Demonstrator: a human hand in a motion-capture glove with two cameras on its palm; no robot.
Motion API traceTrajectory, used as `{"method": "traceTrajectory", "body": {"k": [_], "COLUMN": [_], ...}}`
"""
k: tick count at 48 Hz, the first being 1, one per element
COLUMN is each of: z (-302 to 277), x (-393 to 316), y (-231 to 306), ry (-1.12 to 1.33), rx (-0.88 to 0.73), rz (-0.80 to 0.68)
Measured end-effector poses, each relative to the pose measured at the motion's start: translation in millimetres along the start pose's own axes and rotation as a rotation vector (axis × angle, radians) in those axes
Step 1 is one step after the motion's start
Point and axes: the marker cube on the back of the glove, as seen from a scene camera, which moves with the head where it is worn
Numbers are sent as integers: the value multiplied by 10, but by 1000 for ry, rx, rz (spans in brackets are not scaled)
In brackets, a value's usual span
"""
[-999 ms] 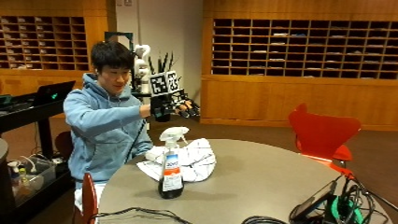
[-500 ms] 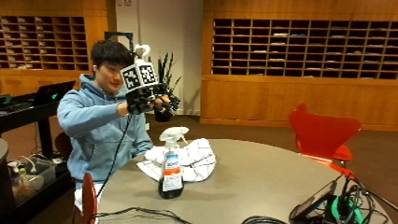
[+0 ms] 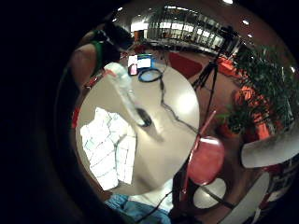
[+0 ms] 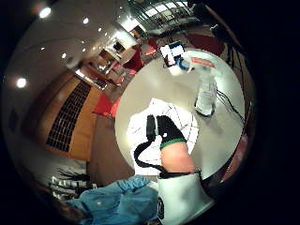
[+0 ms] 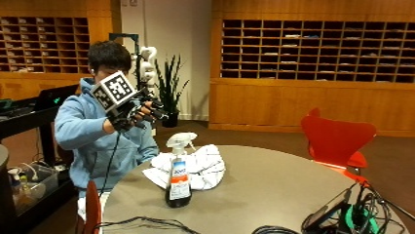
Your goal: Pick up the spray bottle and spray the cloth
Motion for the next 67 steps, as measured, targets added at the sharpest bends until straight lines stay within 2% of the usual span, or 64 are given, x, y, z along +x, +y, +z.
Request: {"method": "traceTrajectory", "body": {"k": [10,21,23,29,34,38,67], "z": [237,472,516,688,800,924,1671], "x": [436,768,814,920,936,986,1153], "y": [13,-142,-136,-219,-169,-172,-341], "ry": [-411,-595,-627,-678,-708,-734,-884], "rx": [-4,75,74,151,71,16,-130], "rz": [129,295,285,324,371,337,371]}}
